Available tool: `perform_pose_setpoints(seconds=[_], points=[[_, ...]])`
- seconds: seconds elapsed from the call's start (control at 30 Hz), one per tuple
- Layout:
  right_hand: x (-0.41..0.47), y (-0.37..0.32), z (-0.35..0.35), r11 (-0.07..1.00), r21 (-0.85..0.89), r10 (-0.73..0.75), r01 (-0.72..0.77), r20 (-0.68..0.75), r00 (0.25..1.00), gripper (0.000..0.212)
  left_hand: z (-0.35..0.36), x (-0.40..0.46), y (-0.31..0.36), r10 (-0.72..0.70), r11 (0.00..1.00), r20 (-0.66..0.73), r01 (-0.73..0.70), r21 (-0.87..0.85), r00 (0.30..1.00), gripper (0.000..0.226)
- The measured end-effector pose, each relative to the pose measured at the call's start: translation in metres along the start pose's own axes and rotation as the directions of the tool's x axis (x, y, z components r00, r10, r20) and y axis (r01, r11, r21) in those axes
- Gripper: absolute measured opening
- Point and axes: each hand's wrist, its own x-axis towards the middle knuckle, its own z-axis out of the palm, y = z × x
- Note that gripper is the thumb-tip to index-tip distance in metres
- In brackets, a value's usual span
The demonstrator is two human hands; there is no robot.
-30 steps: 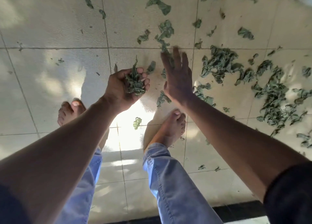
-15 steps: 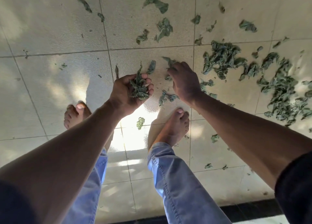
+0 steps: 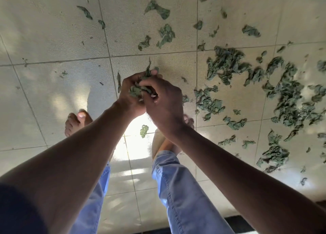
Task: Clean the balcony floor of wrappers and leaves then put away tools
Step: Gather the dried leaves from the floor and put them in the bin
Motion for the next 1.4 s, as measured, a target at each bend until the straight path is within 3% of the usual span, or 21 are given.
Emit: perform_pose_setpoints(seconds=[0.1,0.23,0.37,0.43,0.5,0.6,0.67,0.77,1.0,1.13,1.23,1.3,1.4], points=[[0.007,0.004,0.009,0.982,-0.190,-0.003,0.002,-0.006,1.000,0.014,-0.004,0.003,0.000,-0.007,0.996,-0.028,0.005,-0.086,1.000,0.036],[0.010,0.008,0.018,0.950,-0.307,-0.040,0.054,0.049,0.998,0.013,-0.012,0.000,0.002,-0.038,0.998,-0.022,0.037,-0.060,0.999,0.030],[0.005,-0.008,0.007,0.905,-0.394,-0.093,0.158,0.179,0.979,0.044,-0.019,-0.008,0.010,0.023,0.999,0.079,-0.021,-0.025,0.997,0.043],[0.002,-0.016,-0.003,0.895,-0.393,-0.163,0.212,0.155,0.975,0.056,-0.022,-0.010,0.019,0.040,0.999,0.082,-0.040,0.002,0.996,0.038],[0.001,-0.013,-0.006,0.914,-0.355,-0.183,0.195,0.066,0.981,0.055,-0.031,-0.008,0.029,0.035,0.999,0.075,-0.033,-0.028,0.997,0.029],[0.010,0.018,0.009,0.927,-0.375,-0.010,0.021,0.032,0.999,0.045,-0.049,-0.005,0.040,0.045,0.989,0.038,-0.039,-0.145,0.998,0.031],[0.021,0.048,0.025,0.899,-0.429,0.139,-0.083,0.100,0.985,0.039,-0.061,-0.008,0.047,0.052,0.982,0.038,-0.044,-0.186,0.998,0.034],[0.036,0.078,0.052,0.874,-0.475,0.230,-0.101,0.223,0.947,0.044,-0.081,-0.015,0.055,0.058,0.981,0.044,-0.048,-0.190,0.997,0.029],[0.048,0.063,0.103,0.911,-0.411,0.126,0.037,0.363,0.923,0.041,-0.124,-0.048,0.073,0.073,0.967,0.014,-0.068,-0.244,0.997,0.020],[0.040,0.039,0.125,0.937,-0.332,0.066,0.104,0.463,0.884,0.045,-0.144,-0.064,0.082,0.085,0.951,-0.014,-0.085,-0.296,0.996,0.033],[0.037,0.026,0.135,0.907,-0.386,0.033,0.169,0.466,0.884,0.072,-0.153,-0.074,0.086,0.076,0.957,-0.022,-0.079,-0.280,0.997,0.033],[0.039,0.018,0.139,0.826,-0.499,0.028,0.260,0.498,0.867,0.094,-0.158,-0.077,0.089,0.072,0.957,-0.026,-0.077,-0.279,0.997,0.032],[0.035,0.011,0.145,0.727,-0.566,0.037,0.388,0.598,0.801,0.104,-0.161,-0.081,0.091,0.070,0.955,-0.024,-0.074,-0.287,0.997,0.030]])
